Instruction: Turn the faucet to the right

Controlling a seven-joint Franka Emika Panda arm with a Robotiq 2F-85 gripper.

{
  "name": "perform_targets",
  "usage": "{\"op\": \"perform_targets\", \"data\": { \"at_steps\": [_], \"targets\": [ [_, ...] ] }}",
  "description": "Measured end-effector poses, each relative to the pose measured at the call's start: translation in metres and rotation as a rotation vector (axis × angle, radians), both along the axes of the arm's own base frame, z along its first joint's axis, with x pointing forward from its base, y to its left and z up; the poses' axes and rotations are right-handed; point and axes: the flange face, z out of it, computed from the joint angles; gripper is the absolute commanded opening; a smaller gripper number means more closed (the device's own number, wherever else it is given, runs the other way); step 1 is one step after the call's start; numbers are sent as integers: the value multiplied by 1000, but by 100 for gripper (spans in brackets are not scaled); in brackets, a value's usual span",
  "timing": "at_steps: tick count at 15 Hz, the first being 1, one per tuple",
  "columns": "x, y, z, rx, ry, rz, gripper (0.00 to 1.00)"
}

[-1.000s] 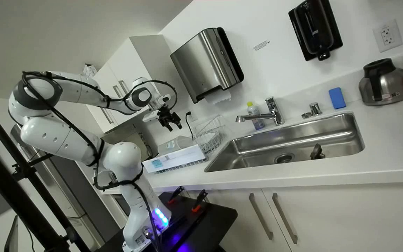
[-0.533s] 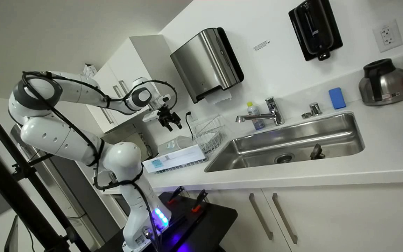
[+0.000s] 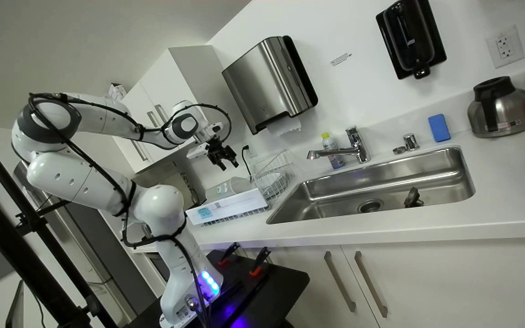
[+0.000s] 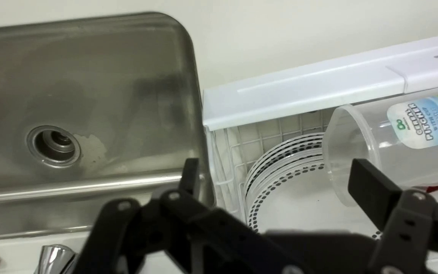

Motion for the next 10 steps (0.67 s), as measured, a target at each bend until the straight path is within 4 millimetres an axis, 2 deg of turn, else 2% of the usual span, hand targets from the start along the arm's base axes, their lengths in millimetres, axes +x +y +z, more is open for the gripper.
{"op": "perform_targets", "data": {
  "at_steps": [5, 10],
  "targets": [
    [25, -35, -4, -31, -91, -90, 100],
    [58, -73, -27, -27, -179, -162, 100]
  ]
}}
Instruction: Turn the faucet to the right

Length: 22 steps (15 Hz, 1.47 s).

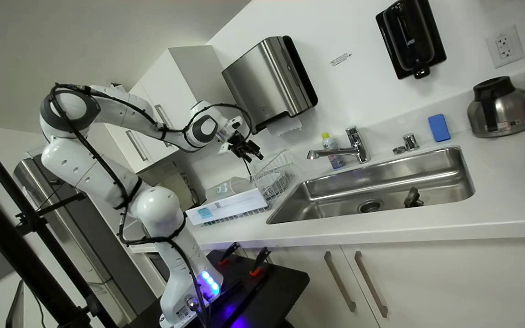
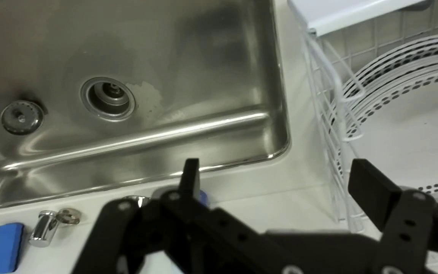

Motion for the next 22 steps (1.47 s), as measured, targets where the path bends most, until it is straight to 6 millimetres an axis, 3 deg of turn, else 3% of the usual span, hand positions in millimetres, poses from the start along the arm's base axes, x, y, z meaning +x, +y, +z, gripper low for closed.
{"op": "perform_targets", "data": {
  "at_steps": [3, 5, 13, 17, 18, 19, 22],
  "targets": [
    [22, -24, -20, 4, -16, -48, 100],
    [27, -28, -27, 9, 2, -54, 100],
    [26, -25, -24, 7, -7, -49, 100],
    [38, -34, -24, 3, -26, -88, 100],
    [43, -37, -25, 1, -32, -98, 78],
    [50, -40, -25, -3, -39, -105, 74],
    [72, -50, -31, -21, -60, -124, 49]
  ]
}}
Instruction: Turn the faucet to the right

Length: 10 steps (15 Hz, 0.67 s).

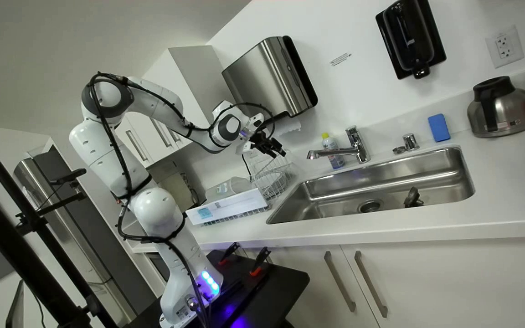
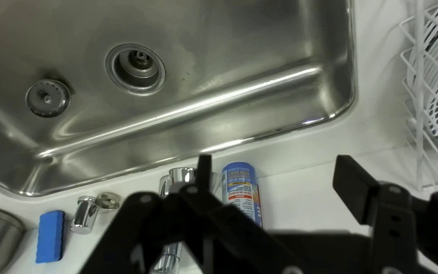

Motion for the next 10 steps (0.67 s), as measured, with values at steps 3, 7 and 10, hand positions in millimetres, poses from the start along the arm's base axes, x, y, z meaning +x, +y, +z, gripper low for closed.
{"op": "perform_targets", "data": {
  "at_steps": [3, 7, 10],
  "targets": [
    [22, -7, -12, -15, -22, 3, 27],
    [48, -9, -26, -19, -77, 7, 0],
    [66, -13, -33, -23, -94, -5, 0]
  ]
}}
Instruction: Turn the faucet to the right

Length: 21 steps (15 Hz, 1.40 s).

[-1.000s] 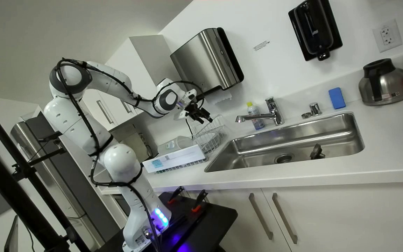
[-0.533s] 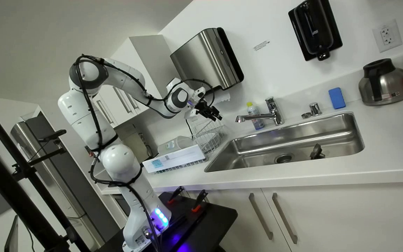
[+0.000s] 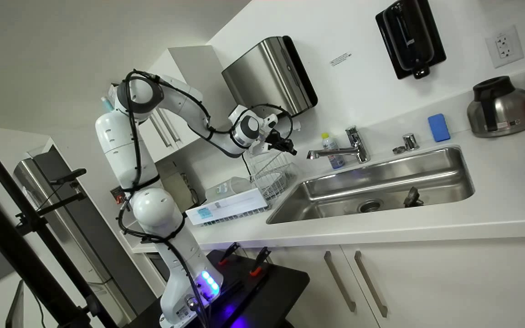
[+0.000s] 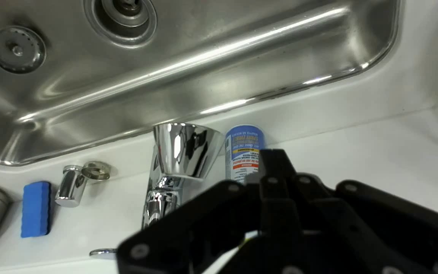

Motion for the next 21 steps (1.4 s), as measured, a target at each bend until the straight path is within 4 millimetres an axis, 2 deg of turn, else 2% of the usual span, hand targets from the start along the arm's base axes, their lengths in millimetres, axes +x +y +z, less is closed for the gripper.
{"op": "perform_targets", "data": {
  "at_steps": [5, 11, 15, 21],
  "targets": [
    [29, -4, -14, -1, -13, -39, 0],
    [53, 4, -43, -6, -5, -71, 0],
    [61, 4, -57, -21, -5, -104, 0],
    [61, -10, -67, -44, -12, -180, 0]
  ]
}}
